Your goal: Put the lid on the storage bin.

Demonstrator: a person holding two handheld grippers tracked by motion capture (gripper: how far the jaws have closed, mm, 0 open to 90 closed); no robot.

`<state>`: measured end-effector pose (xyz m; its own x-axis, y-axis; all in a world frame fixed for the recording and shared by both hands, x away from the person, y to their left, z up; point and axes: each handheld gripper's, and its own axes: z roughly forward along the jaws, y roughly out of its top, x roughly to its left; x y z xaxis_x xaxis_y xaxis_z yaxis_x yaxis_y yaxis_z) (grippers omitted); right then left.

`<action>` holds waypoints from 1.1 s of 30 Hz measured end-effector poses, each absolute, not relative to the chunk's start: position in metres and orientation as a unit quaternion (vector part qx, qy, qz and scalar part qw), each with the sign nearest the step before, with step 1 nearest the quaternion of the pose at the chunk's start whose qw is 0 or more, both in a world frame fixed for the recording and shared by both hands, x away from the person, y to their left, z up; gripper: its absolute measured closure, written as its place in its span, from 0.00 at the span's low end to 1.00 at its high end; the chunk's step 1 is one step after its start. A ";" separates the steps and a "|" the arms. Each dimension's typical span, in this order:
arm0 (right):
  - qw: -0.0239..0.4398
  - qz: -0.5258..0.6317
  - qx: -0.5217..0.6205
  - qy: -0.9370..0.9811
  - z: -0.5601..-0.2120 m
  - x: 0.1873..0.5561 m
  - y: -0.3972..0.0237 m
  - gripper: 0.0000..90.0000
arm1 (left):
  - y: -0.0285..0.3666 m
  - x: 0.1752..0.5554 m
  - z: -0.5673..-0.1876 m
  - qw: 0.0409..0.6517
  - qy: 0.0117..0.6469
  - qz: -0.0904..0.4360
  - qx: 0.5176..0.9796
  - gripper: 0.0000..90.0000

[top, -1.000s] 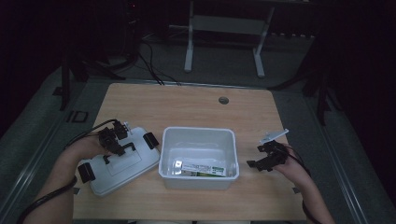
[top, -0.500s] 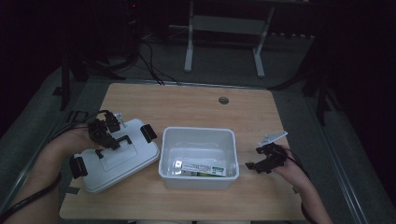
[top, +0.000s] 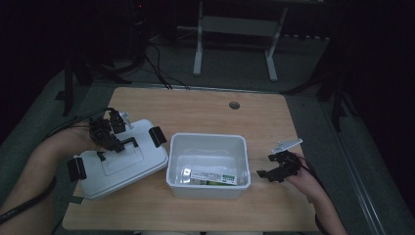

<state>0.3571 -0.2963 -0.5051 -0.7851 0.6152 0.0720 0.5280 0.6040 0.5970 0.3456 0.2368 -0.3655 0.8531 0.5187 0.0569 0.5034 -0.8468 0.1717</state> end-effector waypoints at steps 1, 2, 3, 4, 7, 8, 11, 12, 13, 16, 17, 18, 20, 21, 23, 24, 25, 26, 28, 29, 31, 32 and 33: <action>0.071 0.310 0.319 0.893 -0.505 0.357 -0.296 0.15 | 0.236 0.345 -0.362 0.073 0.265 0.051 0.960 0.93; 0.072 0.311 0.319 0.893 -0.505 0.356 -0.296 0.15 | 0.235 0.345 -0.357 0.073 0.264 0.052 0.960 0.93; 0.073 0.313 0.317 0.892 -0.505 0.356 -0.295 0.15 | 0.235 0.344 -0.352 0.075 0.262 0.054 0.961 0.93; 0.072 0.314 0.317 0.892 -0.504 0.356 -0.295 0.15 | 0.233 0.342 -0.345 0.072 0.257 0.058 0.962 0.93; 0.074 0.312 0.316 0.893 -0.504 0.356 -0.295 0.15 | 0.230 0.340 -0.328 0.079 0.251 0.069 0.962 0.93; 0.075 0.312 0.316 0.893 -0.504 0.356 -0.295 0.15 | 0.230 0.340 -0.328 0.079 0.251 0.069 0.962 0.93; 0.075 0.315 0.317 0.892 -0.503 0.355 -0.296 0.15 | 0.226 0.337 -0.306 0.095 0.240 0.083 0.963 0.93; 0.075 0.315 0.317 0.892 -0.503 0.355 -0.296 0.15 | 0.226 0.337 -0.306 0.095 0.240 0.083 0.963 0.93; 0.074 0.315 0.319 0.891 -0.503 0.356 -0.296 0.15 | 0.224 0.335 -0.296 0.098 0.237 0.089 0.962 0.93; 0.075 0.315 0.320 0.891 -0.502 0.356 -0.296 0.15 | 0.217 0.333 -0.285 0.102 0.224 0.099 0.964 0.93; 0.075 0.314 0.320 0.891 -0.502 0.356 -0.296 0.15 | 0.214 0.333 -0.283 0.104 0.220 0.099 0.965 0.93; 0.075 0.315 0.321 0.890 -0.502 0.356 -0.296 0.15 | 0.210 0.333 -0.281 0.104 0.215 0.099 0.966 0.93; 0.076 0.316 0.322 0.889 -0.501 0.356 -0.296 0.15 | 0.202 0.333 -0.279 0.103 0.206 0.098 0.968 0.93; 0.076 0.316 0.322 0.889 -0.501 0.356 -0.296 0.15 | 0.202 0.333 -0.279 0.103 0.206 0.098 0.968 0.93; 0.079 0.318 0.323 0.888 -0.501 0.357 -0.296 0.15 | 0.188 0.335 -0.278 0.105 0.188 0.094 0.972 0.93; 0.079 0.319 0.323 0.887 -0.501 0.357 -0.296 0.15 | 0.184 0.335 -0.277 0.104 0.184 0.091 0.973 0.93; 0.079 0.319 0.323 0.887 -0.501 0.356 -0.296 0.15 | 0.184 0.335 -0.277 0.104 0.184 0.091 0.973 0.93; 0.079 0.319 0.323 0.887 -0.501 0.356 -0.296 0.15 | 0.179 0.336 -0.277 0.105 0.179 0.088 0.974 0.93; 0.077 0.322 0.323 0.887 -0.501 0.356 -0.296 0.15 | 0.166 0.338 -0.277 0.112 0.161 0.082 0.977 0.93; 0.077 0.322 0.324 0.886 -0.501 0.356 -0.296 0.15 | 0.162 0.340 -0.276 0.115 0.157 0.082 0.977 0.93; 0.077 0.321 0.323 0.887 -0.501 0.356 -0.296 0.15 | 0.158 0.340 -0.277 0.115 0.156 0.082 0.978 0.93; 0.078 0.319 0.323 0.887 -0.502 0.356 -0.296 0.15 | 0.150 0.341 -0.276 0.115 0.147 0.082 0.979 0.93; 0.078 0.319 0.323 0.887 -0.502 0.356 -0.296 0.15 | 0.150 0.341 -0.276 0.115 0.147 0.082 0.979 0.93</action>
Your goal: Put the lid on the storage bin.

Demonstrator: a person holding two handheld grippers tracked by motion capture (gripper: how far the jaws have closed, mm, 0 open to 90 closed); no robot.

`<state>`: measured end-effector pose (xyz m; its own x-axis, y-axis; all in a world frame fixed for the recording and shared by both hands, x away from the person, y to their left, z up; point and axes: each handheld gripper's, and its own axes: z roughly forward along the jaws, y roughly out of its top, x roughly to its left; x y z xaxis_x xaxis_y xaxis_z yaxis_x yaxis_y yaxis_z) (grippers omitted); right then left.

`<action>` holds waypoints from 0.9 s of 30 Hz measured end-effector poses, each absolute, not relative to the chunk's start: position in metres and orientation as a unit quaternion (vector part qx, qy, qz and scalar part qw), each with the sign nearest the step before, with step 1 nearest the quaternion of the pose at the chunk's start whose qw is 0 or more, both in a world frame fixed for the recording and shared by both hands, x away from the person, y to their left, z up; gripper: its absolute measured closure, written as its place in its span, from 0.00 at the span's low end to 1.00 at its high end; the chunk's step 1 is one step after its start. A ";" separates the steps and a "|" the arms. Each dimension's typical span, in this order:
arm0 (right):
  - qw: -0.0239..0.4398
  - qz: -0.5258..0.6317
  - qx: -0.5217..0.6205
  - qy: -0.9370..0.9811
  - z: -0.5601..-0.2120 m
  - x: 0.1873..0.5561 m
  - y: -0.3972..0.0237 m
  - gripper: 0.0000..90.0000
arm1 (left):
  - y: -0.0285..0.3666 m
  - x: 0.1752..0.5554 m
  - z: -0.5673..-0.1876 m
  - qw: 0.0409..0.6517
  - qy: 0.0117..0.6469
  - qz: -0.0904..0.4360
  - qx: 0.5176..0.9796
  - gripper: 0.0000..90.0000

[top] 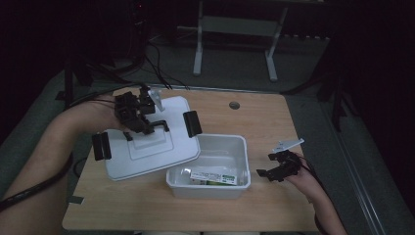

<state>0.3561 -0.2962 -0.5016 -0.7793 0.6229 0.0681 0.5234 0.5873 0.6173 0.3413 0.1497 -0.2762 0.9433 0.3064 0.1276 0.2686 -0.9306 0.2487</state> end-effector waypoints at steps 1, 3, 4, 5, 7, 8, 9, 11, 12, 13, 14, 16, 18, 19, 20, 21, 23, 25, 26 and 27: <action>0.077 0.322 0.322 0.887 -0.501 0.356 -0.297 0.15 | 0.141 0.343 -0.276 0.112 0.138 0.080 0.981 0.93; 0.077 0.322 0.322 0.887 -0.501 0.356 -0.297 0.15 | 0.133 0.344 -0.277 0.111 0.130 0.077 0.982 0.93; 0.077 0.323 0.322 0.887 -0.501 0.356 -0.298 0.15 | 0.131 0.344 -0.277 0.112 0.127 0.076 0.983 0.93; 0.078 0.322 0.323 0.887 -0.501 0.356 -0.298 0.15 | 0.122 0.346 -0.279 0.111 0.121 0.075 0.984 0.93; 0.077 0.322 0.324 0.886 -0.501 0.356 -0.299 0.15 | 0.113 0.347 -0.282 0.112 0.114 0.071 0.985 0.93; 0.077 0.322 0.324 0.886 -0.501 0.356 -0.299 0.15 | 0.113 0.347 -0.282 0.112 0.114 0.071 0.985 0.93; 0.075 0.321 0.325 0.886 -0.502 0.356 -0.299 0.15 | 0.109 0.348 -0.283 0.110 0.108 0.070 0.985 0.93; 0.075 0.321 0.324 0.887 -0.503 0.356 -0.300 0.15 | 0.097 0.351 -0.287 0.111 0.102 0.067 0.986 0.93; 0.075 0.321 0.324 0.887 -0.503 0.356 -0.300 0.15 | 0.097 0.351 -0.287 0.111 0.102 0.067 0.986 0.93; 0.073 0.322 0.325 0.886 -0.503 0.355 -0.300 0.15 | 0.097 0.351 -0.287 0.111 0.102 0.067 0.986 0.93; 0.073 0.322 0.325 0.886 -0.503 0.355 -0.300 0.15 | 0.088 0.352 -0.290 0.113 0.095 0.062 0.987 0.93; 0.070 0.321 0.329 0.885 -0.507 0.354 -0.302 0.15 | 0.078 0.353 -0.293 0.114 0.087 0.057 0.988 0.93; 0.069 0.322 0.329 0.885 -0.507 0.354 -0.303 0.15 | 0.074 0.354 -0.294 0.111 0.082 0.056 0.989 0.93; 0.069 0.321 0.330 0.885 -0.508 0.354 -0.304 0.15 | 0.069 0.354 -0.295 0.115 0.078 0.056 0.989 0.93; 0.069 0.321 0.331 0.885 -0.508 0.354 -0.305 0.15 | 0.065 0.354 -0.295 0.113 0.073 0.054 0.989 0.93; 0.070 0.321 0.332 0.884 -0.508 0.354 -0.305 0.15 | 0.061 0.355 -0.296 0.112 0.070 0.054 0.990 0.93; 0.071 0.322 0.332 0.884 -0.508 0.354 -0.306 0.15 | 0.053 0.356 -0.298 0.109 0.064 0.050 0.991 0.93; 0.071 0.323 0.333 0.883 -0.507 0.354 -0.307 0.15 | 0.045 0.357 -0.300 0.111 0.057 0.045 0.991 0.93; 0.071 0.324 0.332 0.883 -0.507 0.354 -0.307 0.15 | 0.041 0.357 -0.302 0.112 0.054 0.044 0.991 0.93; 0.072 0.323 0.332 0.883 -0.507 0.354 -0.307 0.15 | 0.037 0.357 -0.303 0.113 0.051 0.042 0.991 0.93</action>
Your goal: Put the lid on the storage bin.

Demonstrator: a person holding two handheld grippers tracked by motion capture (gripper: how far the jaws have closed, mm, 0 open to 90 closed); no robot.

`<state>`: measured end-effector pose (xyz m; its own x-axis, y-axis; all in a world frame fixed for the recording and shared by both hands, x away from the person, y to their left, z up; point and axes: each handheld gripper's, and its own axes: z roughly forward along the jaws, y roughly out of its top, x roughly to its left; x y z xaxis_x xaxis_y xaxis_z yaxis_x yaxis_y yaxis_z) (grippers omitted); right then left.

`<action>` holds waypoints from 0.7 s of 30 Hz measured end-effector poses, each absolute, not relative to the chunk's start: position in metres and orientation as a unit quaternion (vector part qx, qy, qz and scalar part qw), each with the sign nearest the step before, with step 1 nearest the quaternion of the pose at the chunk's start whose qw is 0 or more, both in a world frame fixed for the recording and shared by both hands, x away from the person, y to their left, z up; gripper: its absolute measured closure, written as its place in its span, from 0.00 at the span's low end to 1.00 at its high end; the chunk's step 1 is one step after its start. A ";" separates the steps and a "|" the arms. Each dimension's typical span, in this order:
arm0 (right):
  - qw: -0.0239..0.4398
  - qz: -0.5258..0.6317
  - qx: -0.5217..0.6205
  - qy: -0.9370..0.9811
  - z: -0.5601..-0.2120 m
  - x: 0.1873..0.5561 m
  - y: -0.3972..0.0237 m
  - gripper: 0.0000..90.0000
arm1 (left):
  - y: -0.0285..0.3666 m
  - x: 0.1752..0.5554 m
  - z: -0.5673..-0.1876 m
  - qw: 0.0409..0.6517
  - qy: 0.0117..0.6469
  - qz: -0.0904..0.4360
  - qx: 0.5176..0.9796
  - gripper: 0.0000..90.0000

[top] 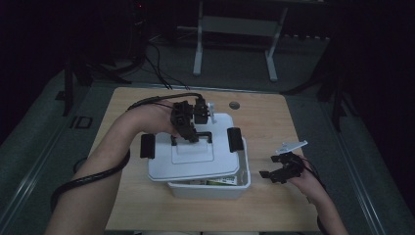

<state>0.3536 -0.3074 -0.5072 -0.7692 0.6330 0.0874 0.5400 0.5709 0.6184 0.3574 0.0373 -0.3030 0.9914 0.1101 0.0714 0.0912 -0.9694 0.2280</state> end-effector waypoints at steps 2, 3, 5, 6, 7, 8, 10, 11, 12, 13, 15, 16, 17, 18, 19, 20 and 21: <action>0.071 0.323 0.334 0.883 -0.508 0.354 -0.308 0.15 | 0.030 0.357 -0.306 0.110 0.041 0.037 0.992 0.93; 0.071 0.322 0.334 0.883 -0.508 0.354 -0.309 0.15 | 0.026 0.358 -0.308 0.111 0.040 0.036 0.992 0.93; 0.070 0.320 0.334 0.884 -0.509 0.354 -0.309 0.15 | 0.020 0.359 -0.311 0.109 0.034 0.034 0.993 0.93; 0.070 0.320 0.334 0.884 -0.510 0.354 -0.309 0.15 | 0.016 0.360 -0.313 0.107 0.032 0.033 0.993 0.93; 0.069 0.320 0.335 0.883 -0.510 0.354 -0.309 0.15 | 0.013 0.361 -0.315 0.106 0.031 0.030 0.993 0.93; 0.070 0.321 0.334 0.883 -0.510 0.354 -0.309 0.15 | 0.009 0.361 -0.317 0.104 0.027 0.030 0.994 0.93; 0.069 0.322 0.333 0.883 -0.511 0.354 -0.309 0.15 | 0.004 0.361 -0.320 0.101 0.020 0.025 0.994 0.93; 0.068 0.322 0.332 0.884 -0.512 0.354 -0.310 0.15 | 0.001 0.361 -0.322 0.099 0.019 0.022 0.995 0.93; 0.067 0.321 0.334 0.884 -0.512 0.354 -0.310 0.15 | -0.001 0.361 -0.324 0.098 0.019 0.023 0.995 0.93; 0.066 0.321 0.335 0.883 -0.513 0.354 -0.310 0.15 | -0.003 0.362 -0.326 0.098 0.018 0.024 0.995 0.93; 0.066 0.319 0.335 0.884 -0.514 0.354 -0.311 0.15 | -0.007 0.363 -0.329 0.095 0.020 0.021 0.995 0.93; 0.066 0.319 0.334 0.885 -0.514 0.354 -0.311 0.15 | -0.009 0.364 -0.331 0.094 0.021 0.021 0.995 0.93; 0.065 0.320 0.334 0.884 -0.515 0.354 -0.311 0.15 | -0.011 0.364 -0.333 0.091 0.017 0.017 0.996 0.93; 0.063 0.319 0.334 0.885 -0.515 0.353 -0.311 0.15 | -0.013 0.365 -0.335 0.091 0.018 0.016 0.996 0.93; 0.063 0.319 0.335 0.884 -0.516 0.353 -0.311 0.15 | -0.015 0.366 -0.337 0.088 0.021 0.017 0.996 0.93; 0.062 0.319 0.335 0.884 -0.517 0.353 -0.311 0.15 | -0.016 0.366 -0.338 0.084 0.016 0.017 0.996 0.93; 0.062 0.319 0.335 0.885 -0.517 0.353 -0.311 0.15 | -0.017 0.365 -0.340 0.084 0.017 0.016 0.996 0.93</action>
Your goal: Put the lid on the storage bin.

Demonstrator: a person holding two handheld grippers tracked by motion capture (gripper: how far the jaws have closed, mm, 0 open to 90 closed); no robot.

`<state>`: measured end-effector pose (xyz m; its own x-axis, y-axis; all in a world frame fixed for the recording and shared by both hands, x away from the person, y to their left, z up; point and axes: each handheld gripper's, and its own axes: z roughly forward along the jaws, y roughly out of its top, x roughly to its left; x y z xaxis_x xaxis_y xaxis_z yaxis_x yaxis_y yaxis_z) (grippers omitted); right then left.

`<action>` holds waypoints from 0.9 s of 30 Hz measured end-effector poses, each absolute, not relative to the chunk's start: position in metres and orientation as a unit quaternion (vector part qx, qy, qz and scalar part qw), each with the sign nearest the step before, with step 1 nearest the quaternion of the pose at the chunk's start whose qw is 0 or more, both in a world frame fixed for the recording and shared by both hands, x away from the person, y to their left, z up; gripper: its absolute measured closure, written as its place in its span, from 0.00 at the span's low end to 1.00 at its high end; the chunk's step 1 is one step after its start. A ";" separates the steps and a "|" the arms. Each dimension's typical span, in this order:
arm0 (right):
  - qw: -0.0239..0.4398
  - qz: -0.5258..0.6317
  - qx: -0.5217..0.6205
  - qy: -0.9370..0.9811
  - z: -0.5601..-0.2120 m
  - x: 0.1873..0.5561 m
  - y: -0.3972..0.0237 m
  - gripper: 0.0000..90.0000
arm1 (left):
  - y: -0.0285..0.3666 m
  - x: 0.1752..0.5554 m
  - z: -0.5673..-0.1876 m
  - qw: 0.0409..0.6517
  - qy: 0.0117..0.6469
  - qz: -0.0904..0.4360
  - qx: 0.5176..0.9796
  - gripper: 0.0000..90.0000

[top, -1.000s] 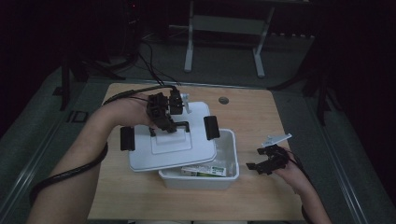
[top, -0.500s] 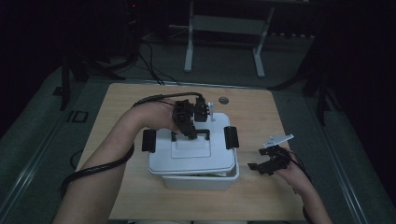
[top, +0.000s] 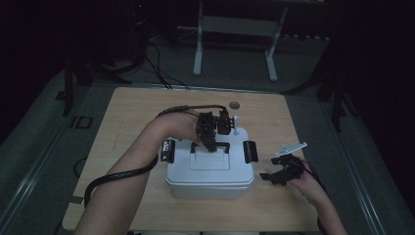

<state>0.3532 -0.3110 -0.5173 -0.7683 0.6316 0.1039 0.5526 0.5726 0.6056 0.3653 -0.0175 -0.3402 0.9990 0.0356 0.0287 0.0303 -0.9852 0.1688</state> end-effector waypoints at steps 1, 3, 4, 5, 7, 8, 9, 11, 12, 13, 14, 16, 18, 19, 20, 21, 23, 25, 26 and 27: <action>0.062 0.318 0.335 0.884 -0.518 0.353 -0.311 0.15 | -0.019 0.366 -0.342 0.081 0.016 0.015 0.996 0.93; 0.062 0.318 0.336 0.884 -0.519 0.353 -0.311 0.15 | -0.021 0.366 -0.346 0.072 0.017 0.016 0.997 0.93; 0.062 0.318 0.337 0.884 -0.520 0.354 -0.311 0.15 | -0.023 0.366 -0.348 0.065 0.016 0.019 0.998 0.93; 0.062 0.318 0.337 0.884 -0.520 0.354 -0.311 0.15 | -0.023 0.366 -0.350 0.064 0.018 0.020 0.998 0.93; 0.062 0.321 0.337 0.883 -0.521 0.353 -0.312 0.15 | -0.023 0.367 -0.353 0.064 0.018 0.015 0.998 0.93; 0.062 0.321 0.337 0.883 -0.521 0.353 -0.312 0.15 | -0.023 0.367 -0.354 0.064 0.018 0.013 0.998 0.93; 0.061 0.321 0.338 0.883 -0.521 0.353 -0.313 0.15 | -0.023 0.367 -0.356 0.064 0.019 0.011 0.998 0.93; 0.061 0.319 0.340 0.883 -0.522 0.354 -0.314 0.15 | -0.023 0.367 -0.358 0.065 0.019 0.010 0.998 0.93; 0.062 0.319 0.340 0.882 -0.523 0.354 -0.314 0.15 | -0.023 0.367 -0.359 0.065 0.020 0.006 0.998 0.93; 0.062 0.319 0.340 0.882 -0.523 0.354 -0.315 0.15 | -0.022 0.367 -0.360 0.065 0.021 0.007 0.998 0.93; 0.062 0.320 0.340 0.882 -0.523 0.354 -0.315 0.15 | -0.022 0.368 -0.361 0.066 0.022 0.007 0.998 0.93; 0.061 0.320 0.340 0.882 -0.522 0.353 -0.315 0.15 | -0.020 0.370 -0.362 0.072 0.025 0.005 0.997 0.93; 0.061 0.321 0.339 0.882 -0.522 0.353 -0.314 0.15 | -0.018 0.371 -0.362 0.077 0.023 0.004 0.997 0.92; 0.061 0.321 0.339 0.882 -0.522 0.353 -0.314 0.15 | -0.017 0.370 -0.363 0.076 0.028 0.005 0.997 0.91; 0.062 0.320 0.338 0.883 -0.522 0.352 -0.314 0.15 | -0.016 0.370 -0.363 0.078 0.031 0.004 0.997 0.79; 0.062 0.320 0.338 0.883 -0.522 0.352 -0.314 0.15 | -0.014 0.370 -0.364 0.084 0.030 0.000 0.996 0.71; 0.063 0.321 0.339 0.882 -0.521 0.352 -0.314 0.15 | -0.009 0.370 -0.364 0.097 0.042 0.015 0.994 0.57; 0.063 0.323 0.340 0.881 -0.520 0.352 -0.315 0.15 | -0.004 0.373 -0.363 0.101 0.060 0.020 0.993 0.41; 0.064 0.322 0.340 0.881 -0.520 0.353 -0.315 0.15 | -0.001 0.373 -0.364 0.109 0.069 0.020 0.991 0.38; 0.065 0.322 0.340 0.881 -0.519 0.352 -0.315 0.15 | 0.003 0.374 -0.364 0.110 0.074 0.012 0.991 0.32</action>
<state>0.3525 -0.3149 -0.5193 -0.7610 0.6403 0.1046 0.5566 0.5616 0.6122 0.3737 0.0027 -0.3637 0.9887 0.1499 0.0066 0.1448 -0.9648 0.2194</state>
